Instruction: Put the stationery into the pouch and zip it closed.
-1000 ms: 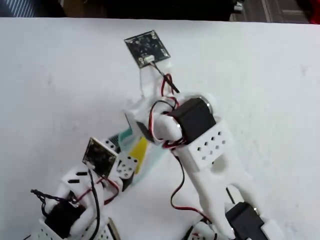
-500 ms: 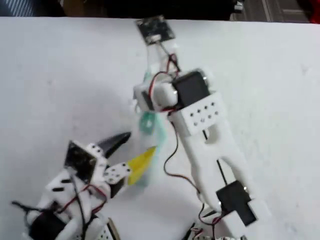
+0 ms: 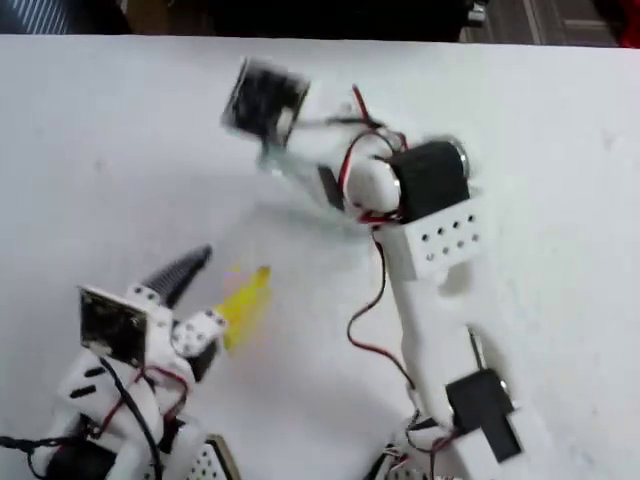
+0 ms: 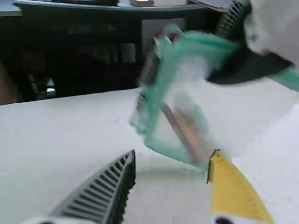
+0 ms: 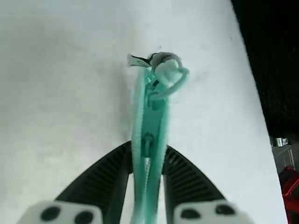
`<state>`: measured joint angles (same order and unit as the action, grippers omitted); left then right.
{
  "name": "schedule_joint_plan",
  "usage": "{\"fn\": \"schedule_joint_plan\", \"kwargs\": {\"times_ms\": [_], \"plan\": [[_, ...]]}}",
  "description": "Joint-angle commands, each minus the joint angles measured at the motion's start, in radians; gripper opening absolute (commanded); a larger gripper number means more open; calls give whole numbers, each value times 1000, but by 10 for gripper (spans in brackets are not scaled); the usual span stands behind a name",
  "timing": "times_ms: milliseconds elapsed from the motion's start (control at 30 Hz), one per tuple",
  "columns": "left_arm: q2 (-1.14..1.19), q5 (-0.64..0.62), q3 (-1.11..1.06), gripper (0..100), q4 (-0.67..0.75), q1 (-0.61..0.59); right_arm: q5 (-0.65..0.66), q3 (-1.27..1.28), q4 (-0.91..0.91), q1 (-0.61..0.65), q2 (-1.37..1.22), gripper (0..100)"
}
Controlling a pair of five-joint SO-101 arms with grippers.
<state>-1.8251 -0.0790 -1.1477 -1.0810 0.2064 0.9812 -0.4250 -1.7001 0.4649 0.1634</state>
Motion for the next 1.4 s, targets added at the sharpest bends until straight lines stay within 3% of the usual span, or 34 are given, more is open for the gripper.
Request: {"fn": "schedule_joint_plan", "kwargs": {"times_ms": [0,133,233,333,433,567,633,733,967,1200,1367], "plan": [[5,-81,-77,263,167,-124,210,270,-22,28,196,18],[5,-175,-152,209,316,-229,453,601,-21,51,443,18],[5,-175,-198,170,379,-219,496,764,-19,82,601,18],[7,-172,-253,169,425,-130,497,872,-19,122,742,18],[7,-64,-282,166,411,19,491,891,-1,130,825,18],[5,86,-269,166,269,265,486,893,54,82,843,18],[5,153,-238,165,199,331,437,893,97,36,839,18],[5,187,-178,165,121,344,391,893,133,-21,834,17],[5,193,-87,165,3,349,393,890,137,-25,834,17],[5,196,-192,166,114,392,384,888,120,73,842,17],[5,196,-207,168,157,305,391,838,64,94,843,17]]}}
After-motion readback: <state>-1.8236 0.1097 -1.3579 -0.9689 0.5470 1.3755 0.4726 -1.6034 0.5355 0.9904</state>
